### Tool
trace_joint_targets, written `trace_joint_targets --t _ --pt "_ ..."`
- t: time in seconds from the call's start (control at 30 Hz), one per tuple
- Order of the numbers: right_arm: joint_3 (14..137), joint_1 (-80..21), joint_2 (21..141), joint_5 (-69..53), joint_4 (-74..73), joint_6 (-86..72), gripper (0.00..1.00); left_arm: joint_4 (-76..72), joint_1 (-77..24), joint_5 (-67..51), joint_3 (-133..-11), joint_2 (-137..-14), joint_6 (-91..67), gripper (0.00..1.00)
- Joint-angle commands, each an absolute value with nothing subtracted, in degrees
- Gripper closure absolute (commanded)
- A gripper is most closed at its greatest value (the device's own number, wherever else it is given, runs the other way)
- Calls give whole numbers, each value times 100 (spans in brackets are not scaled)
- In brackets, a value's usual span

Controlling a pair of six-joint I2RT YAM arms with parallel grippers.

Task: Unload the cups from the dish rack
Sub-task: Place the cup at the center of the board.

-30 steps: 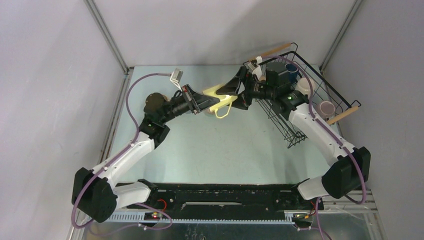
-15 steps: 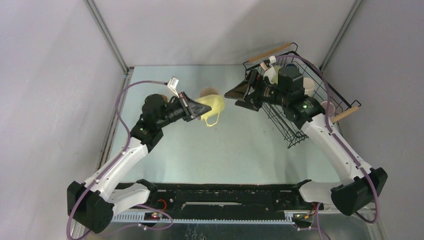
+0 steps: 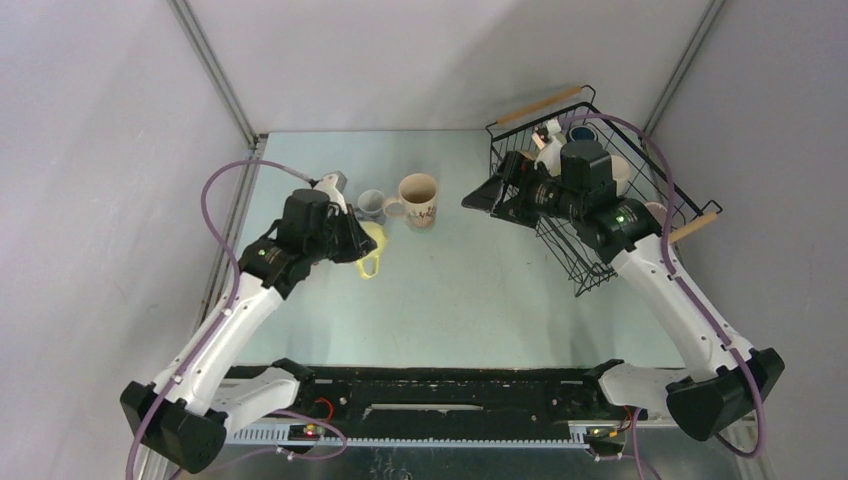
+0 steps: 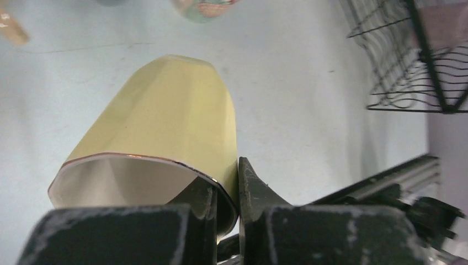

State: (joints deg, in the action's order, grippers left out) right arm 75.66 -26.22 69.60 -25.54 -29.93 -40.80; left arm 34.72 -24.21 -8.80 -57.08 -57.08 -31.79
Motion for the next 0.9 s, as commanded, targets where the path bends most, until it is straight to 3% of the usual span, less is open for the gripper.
trace_joint_targets --t 0.0,0.3,0.87 --pt "7540 -2584 6754 -2250 -3174 -3665 0 3970 -2378 -24 -6413 -5968 -2406 100" --pt "7539 -2591 6708 -2096 -3399 -3496 0 4289 -2265 569 -6692 -7050 -1941 100" --pt "7540 -2604 6670 -1916 -3654 -3313 0 4230 -1781 637 -7201 -8568 -1698 100"
